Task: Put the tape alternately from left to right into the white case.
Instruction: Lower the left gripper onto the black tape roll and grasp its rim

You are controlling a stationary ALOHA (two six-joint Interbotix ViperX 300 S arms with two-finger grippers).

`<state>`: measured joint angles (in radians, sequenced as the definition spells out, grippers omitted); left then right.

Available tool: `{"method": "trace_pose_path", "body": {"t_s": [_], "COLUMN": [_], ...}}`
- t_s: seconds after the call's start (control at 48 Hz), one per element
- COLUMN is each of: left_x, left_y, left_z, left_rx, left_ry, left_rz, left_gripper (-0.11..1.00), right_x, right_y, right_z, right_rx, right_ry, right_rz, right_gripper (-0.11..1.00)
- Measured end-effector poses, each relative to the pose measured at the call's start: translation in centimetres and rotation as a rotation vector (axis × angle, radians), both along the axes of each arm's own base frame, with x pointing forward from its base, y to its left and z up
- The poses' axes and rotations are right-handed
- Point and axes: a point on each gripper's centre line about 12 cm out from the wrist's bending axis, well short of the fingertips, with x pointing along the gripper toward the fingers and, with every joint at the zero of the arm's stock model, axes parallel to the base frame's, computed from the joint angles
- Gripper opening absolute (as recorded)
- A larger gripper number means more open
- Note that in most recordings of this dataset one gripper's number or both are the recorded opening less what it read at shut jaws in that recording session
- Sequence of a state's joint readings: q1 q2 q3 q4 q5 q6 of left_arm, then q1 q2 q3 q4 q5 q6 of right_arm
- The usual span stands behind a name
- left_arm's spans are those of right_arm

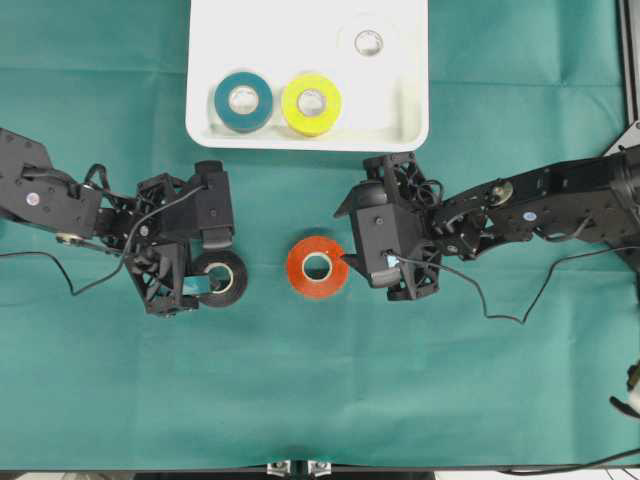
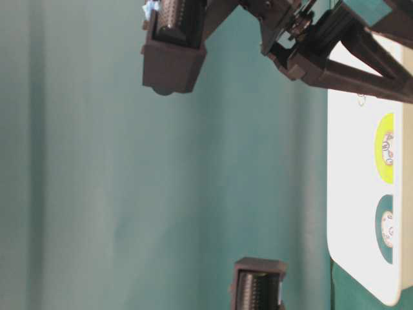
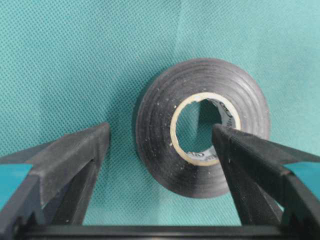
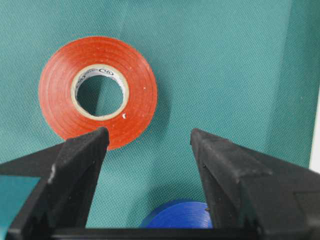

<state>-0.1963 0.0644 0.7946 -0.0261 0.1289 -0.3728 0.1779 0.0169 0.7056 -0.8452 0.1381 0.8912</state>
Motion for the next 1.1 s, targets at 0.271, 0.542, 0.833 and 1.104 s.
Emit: {"method": "trace_pose_path", "body": {"t_s": [0.271, 0.542, 0.833, 1.104], "left_x": [0.4, 0.6, 0.6, 0.3], "left_y": [0.2, 0.6, 0.6, 0.5], "left_z": [-0.3, -0.3, -0.2, 0.8], "left_rx": [0.001, 0.004, 0.004, 0.005], "left_ry": [0.008, 0.007, 0.007, 0.010], "left_rz": [0.009, 0.018, 0.016, 0.010], "left_gripper": [0.68, 0.07, -0.03, -0.03], "right_x": [0.0, -0.2, -0.2, -0.2], "right_y": [0.1, 0.1, 0.1, 0.1], "right_z": [0.0, -0.2, -0.2, -0.2], "right_rx": [0.006, 0.005, 0.005, 0.005], "right_ry": [-0.005, 0.001, 0.003, 0.001], "right_rz": [0.005, 0.006, 0.006, 0.008], "right_gripper": [0.74, 0.74, 0.74, 0.74]}}
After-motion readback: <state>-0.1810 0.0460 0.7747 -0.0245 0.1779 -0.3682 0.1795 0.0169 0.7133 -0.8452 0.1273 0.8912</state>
